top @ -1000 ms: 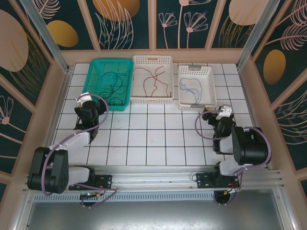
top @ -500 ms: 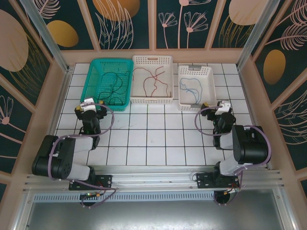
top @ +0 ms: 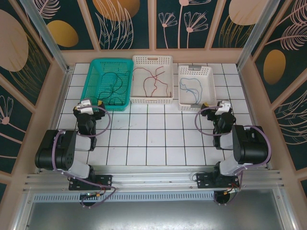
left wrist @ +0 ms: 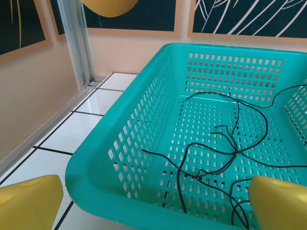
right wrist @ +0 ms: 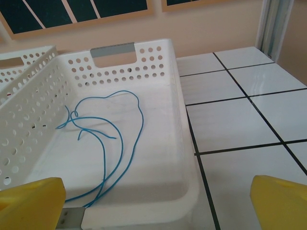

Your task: Untangle the cables

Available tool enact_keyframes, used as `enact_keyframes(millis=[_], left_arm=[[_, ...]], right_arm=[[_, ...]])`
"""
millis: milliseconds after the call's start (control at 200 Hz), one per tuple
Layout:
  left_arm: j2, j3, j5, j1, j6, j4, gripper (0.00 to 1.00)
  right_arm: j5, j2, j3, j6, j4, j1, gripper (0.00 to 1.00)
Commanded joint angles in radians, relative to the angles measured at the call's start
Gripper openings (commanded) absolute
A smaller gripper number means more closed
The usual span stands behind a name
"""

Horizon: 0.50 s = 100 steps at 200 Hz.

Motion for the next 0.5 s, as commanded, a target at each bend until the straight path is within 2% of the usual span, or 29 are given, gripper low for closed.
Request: enact_keyframes(millis=[0, 495], left_arm=[[-0.001, -0.015, 0.014, 0.005, -0.006, 0.057, 0.99], [0.002, -0.010, 0.036, 0.005, 0.002, 0.050, 0.99]], right_arm=[[-0.015, 0.000, 0.016, -0.019, 0.014, -0.001, 0.99], [-0.015, 0.001, 0.015, -0.019, 0.014, -0.001, 0.99]])
